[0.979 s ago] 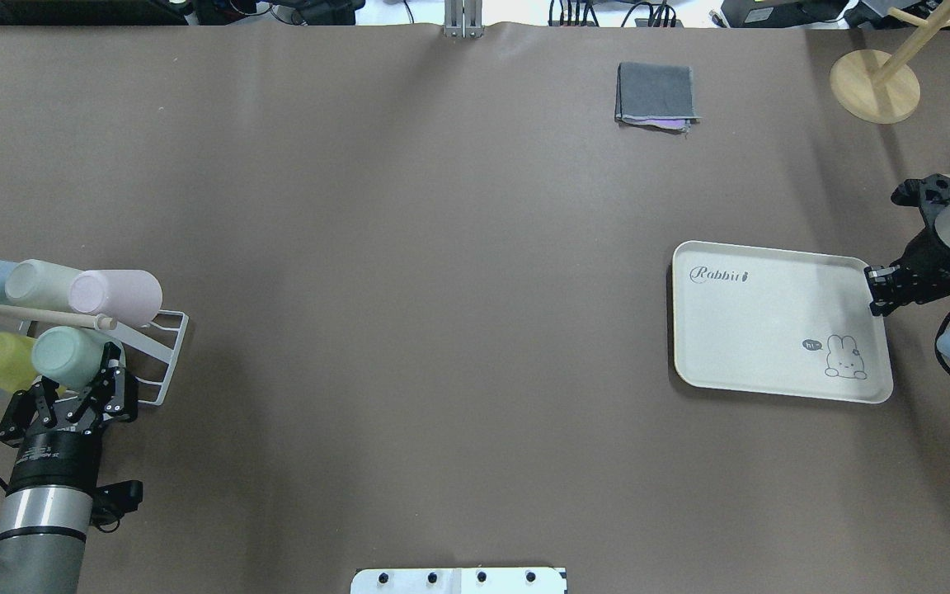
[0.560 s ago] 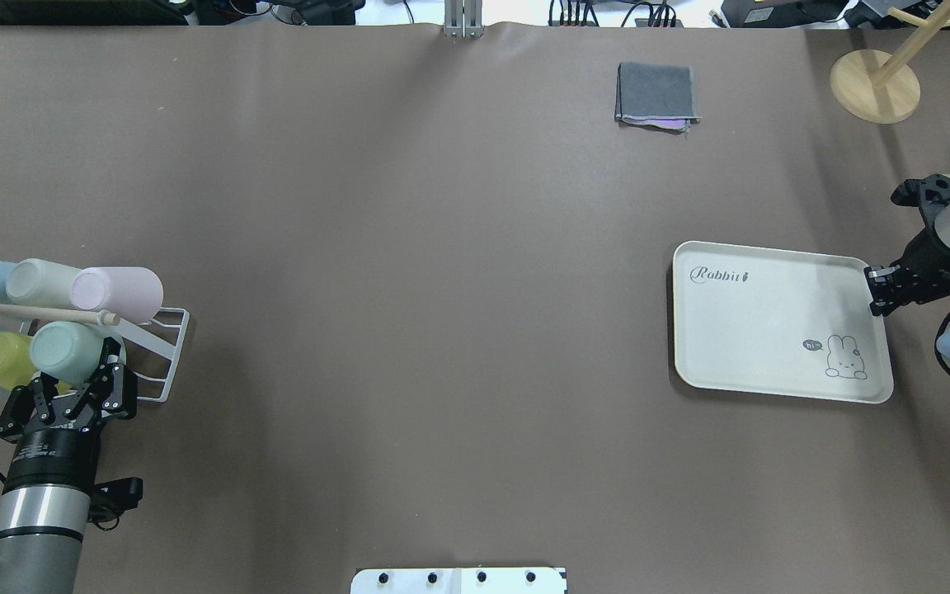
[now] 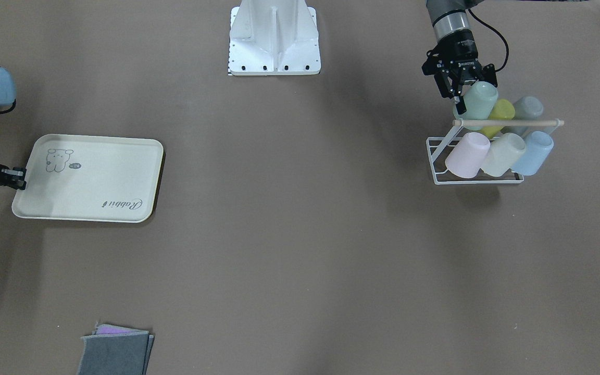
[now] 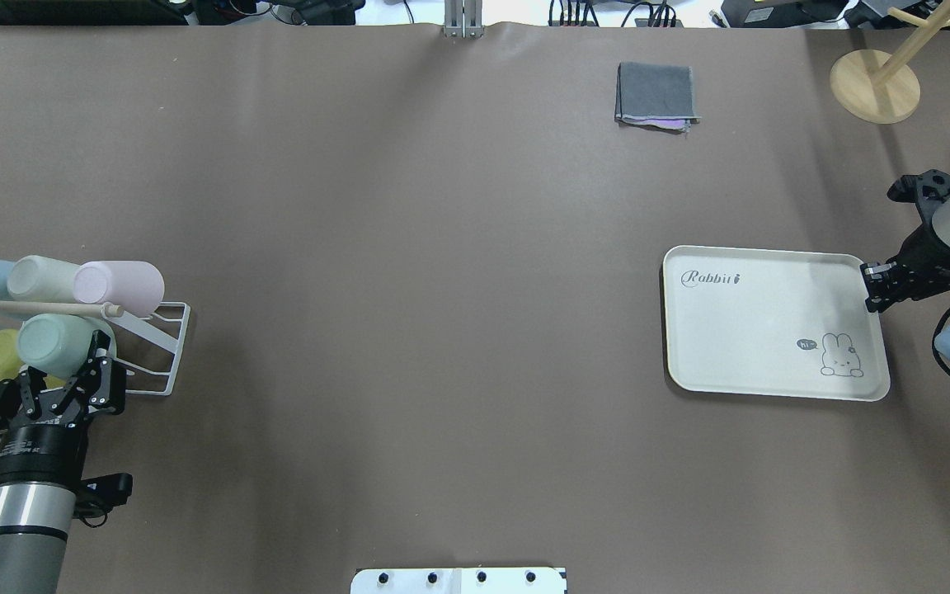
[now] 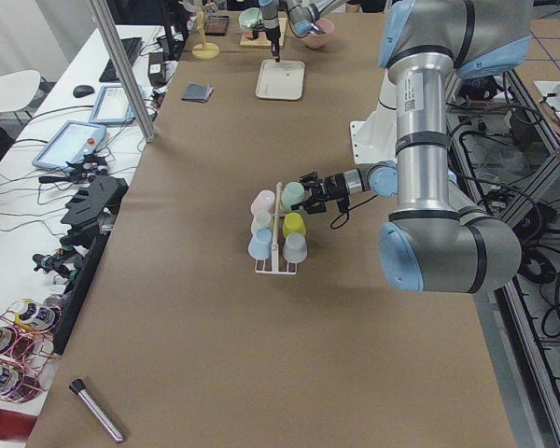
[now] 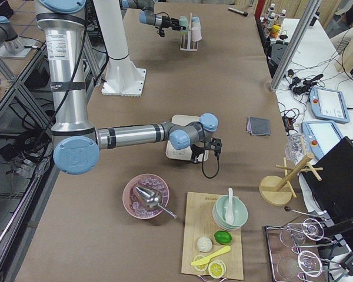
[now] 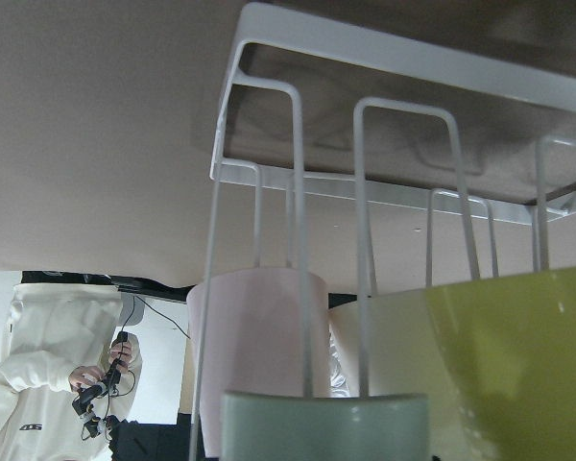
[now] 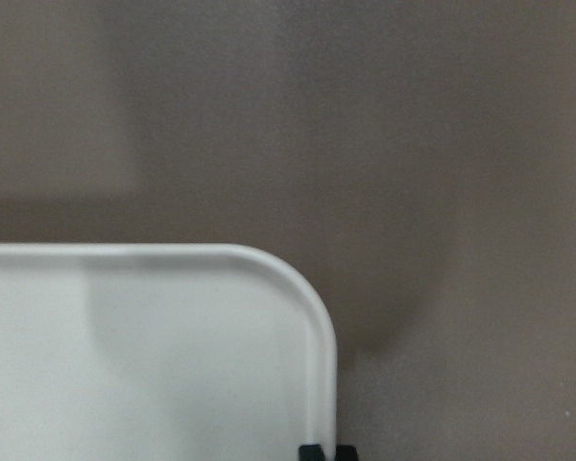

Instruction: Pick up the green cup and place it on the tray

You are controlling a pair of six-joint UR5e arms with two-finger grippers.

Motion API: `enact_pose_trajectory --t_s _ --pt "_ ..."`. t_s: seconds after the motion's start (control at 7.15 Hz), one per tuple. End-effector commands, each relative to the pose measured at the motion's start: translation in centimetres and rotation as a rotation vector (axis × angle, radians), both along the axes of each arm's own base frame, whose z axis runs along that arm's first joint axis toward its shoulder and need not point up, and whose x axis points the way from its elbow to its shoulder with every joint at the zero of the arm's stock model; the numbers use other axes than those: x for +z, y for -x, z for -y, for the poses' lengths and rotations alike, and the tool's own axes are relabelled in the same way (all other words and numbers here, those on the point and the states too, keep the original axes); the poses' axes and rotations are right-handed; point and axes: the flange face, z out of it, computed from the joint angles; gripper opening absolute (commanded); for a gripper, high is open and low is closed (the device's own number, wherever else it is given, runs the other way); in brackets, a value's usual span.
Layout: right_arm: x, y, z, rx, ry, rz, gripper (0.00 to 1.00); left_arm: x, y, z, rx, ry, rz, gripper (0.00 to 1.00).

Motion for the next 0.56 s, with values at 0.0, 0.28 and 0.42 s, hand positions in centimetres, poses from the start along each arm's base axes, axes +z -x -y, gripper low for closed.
enact_pose_trajectory --t_s 0.0,0.28,0.42 --pt "-1.7 -1.2 0.4 0.038 -0.007 0.022 0.0 -1.5 0.7 0.0 0.0 -0.012 -0.025 0.29" --pt "-3.0 -3.6 1.0 0.06 0.026 0.107 0.0 -2.5 1.7 -0.1 0.005 -0.014 -0.032 0.29" --pt "-3.6 -4.5 1.2 0.071 0.03 0.135 0.0 -3.2 3.1 0.0 0.005 -0.014 -0.037 0.29"
